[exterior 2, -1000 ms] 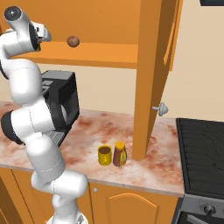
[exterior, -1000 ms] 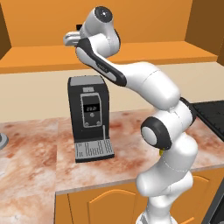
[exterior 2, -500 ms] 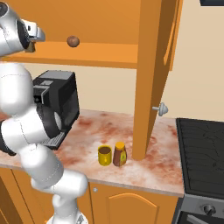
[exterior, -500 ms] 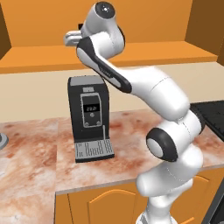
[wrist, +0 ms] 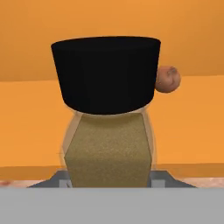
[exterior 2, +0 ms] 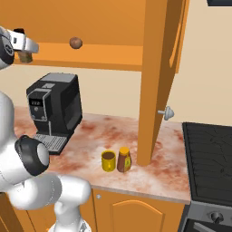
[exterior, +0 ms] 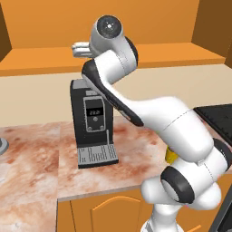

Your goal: Pick the cinnamon and honey bottle from the cabinet and place them next to the mug.

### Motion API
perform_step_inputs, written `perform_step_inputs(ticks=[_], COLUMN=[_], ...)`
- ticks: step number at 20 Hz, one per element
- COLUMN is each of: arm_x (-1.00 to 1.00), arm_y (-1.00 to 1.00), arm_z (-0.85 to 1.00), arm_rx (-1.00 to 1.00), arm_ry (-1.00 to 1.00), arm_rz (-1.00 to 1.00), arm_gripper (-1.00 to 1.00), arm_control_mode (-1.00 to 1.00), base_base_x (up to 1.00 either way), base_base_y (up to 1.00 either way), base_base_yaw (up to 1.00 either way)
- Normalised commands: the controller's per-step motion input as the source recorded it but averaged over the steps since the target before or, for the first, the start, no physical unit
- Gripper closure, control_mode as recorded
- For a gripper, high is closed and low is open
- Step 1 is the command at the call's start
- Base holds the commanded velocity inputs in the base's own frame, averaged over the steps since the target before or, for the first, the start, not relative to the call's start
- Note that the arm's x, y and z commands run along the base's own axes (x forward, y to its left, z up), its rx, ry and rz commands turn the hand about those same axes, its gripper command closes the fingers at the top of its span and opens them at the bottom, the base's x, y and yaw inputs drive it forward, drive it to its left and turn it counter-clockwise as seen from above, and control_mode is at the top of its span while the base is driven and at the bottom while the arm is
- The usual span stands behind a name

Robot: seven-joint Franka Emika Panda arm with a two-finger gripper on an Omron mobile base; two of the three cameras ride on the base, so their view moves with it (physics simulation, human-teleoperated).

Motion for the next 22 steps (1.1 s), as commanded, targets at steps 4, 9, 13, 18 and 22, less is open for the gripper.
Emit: perform_step_inputs(ticks=[4, 9, 13, 18, 22], arm_x=[-0.94, -1.00, -0.62, 0.00, 0.16], arm_y=[-0.31, -0.29, -0.36, -0.45, -0.43], arm_z=[-0.13, -0.13, -0.43, -0.67, -0.52], arm_rx=[0.01, 0.02, 0.00, 0.00, 0.00], arm_ry=[-0.02, -0.04, -0.01, 0.01, 0.04], arm_rz=[-0.24, -0.26, -0.30, -0.45, -0.49], arm_gripper=[1.00, 1.00, 1.00, 1.00, 1.00], arm_control_mode=[-1.00, -1.00, -1.00, -1.00, -1.00], base_base_x=[0.00, 0.00, 0.00, 0.00, 0.00], base_base_y=[0.00, 0.00, 0.00, 0.00, 0.00], base_base_yaw=[0.00, 0.00, 0.00, 0.00, 0.00])
